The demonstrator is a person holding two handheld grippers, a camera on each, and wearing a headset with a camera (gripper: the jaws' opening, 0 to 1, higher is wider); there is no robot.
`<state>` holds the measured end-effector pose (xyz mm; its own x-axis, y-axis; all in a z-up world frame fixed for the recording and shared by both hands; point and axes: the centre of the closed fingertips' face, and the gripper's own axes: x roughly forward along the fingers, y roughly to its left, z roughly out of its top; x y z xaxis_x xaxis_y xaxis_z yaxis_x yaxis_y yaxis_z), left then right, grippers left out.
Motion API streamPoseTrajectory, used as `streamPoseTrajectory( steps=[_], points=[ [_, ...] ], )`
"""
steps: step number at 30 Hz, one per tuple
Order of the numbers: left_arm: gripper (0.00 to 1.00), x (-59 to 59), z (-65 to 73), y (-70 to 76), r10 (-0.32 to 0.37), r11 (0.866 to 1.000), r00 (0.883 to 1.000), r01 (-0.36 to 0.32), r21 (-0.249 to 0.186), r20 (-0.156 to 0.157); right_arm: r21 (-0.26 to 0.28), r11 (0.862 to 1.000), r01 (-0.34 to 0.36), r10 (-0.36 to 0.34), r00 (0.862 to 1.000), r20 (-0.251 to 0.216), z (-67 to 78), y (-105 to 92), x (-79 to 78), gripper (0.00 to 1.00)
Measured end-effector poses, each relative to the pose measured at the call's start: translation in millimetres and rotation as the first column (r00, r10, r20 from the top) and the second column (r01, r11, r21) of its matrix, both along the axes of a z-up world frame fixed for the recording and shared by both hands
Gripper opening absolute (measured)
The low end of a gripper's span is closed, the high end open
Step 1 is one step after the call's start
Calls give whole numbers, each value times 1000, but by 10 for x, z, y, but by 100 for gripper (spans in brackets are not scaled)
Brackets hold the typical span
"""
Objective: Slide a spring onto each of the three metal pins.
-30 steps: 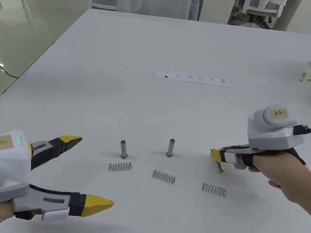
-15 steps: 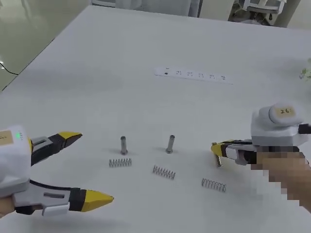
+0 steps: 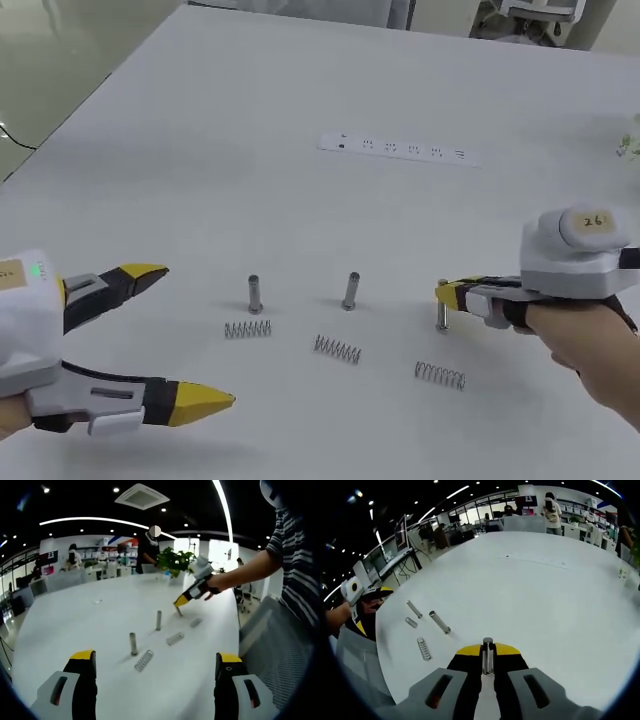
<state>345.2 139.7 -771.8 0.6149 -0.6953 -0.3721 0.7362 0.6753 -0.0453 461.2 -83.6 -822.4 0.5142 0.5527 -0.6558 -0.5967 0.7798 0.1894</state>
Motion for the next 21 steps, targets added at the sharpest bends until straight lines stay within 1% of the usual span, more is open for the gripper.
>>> streamPoseTrajectory(
  steps=[6, 8, 9, 17, 21],
  points=[
    [96, -5, -4, 1, 0, 1000, 1000, 0, 3, -1, -3, 1000, -2, 2, 1000, 9, 9, -3, 1, 4],
    [96, -5, -5, 3, 0, 1000, 1000, 0, 3, -1, -5, 1000, -1, 1, 1000, 16, 15, -7, 5, 4],
    [96, -4, -3, 4, 0, 1000, 1000, 0, 2, -1, -7, 1000, -5, 5, 1000, 27, 26, -8, 15, 4],
    [96, -5, -4, 1, 2, 1000, 1000, -2, 1, 0, -1, 1000, 2, -2, 999, 34, 46, -36, 16, 4],
    [96, -10, -11, -9, -2, 1000, 1000, 2, 3, -2, -7, 1000, 1, -1, 999, 40, 50, -47, 22, 4]
  ],
)
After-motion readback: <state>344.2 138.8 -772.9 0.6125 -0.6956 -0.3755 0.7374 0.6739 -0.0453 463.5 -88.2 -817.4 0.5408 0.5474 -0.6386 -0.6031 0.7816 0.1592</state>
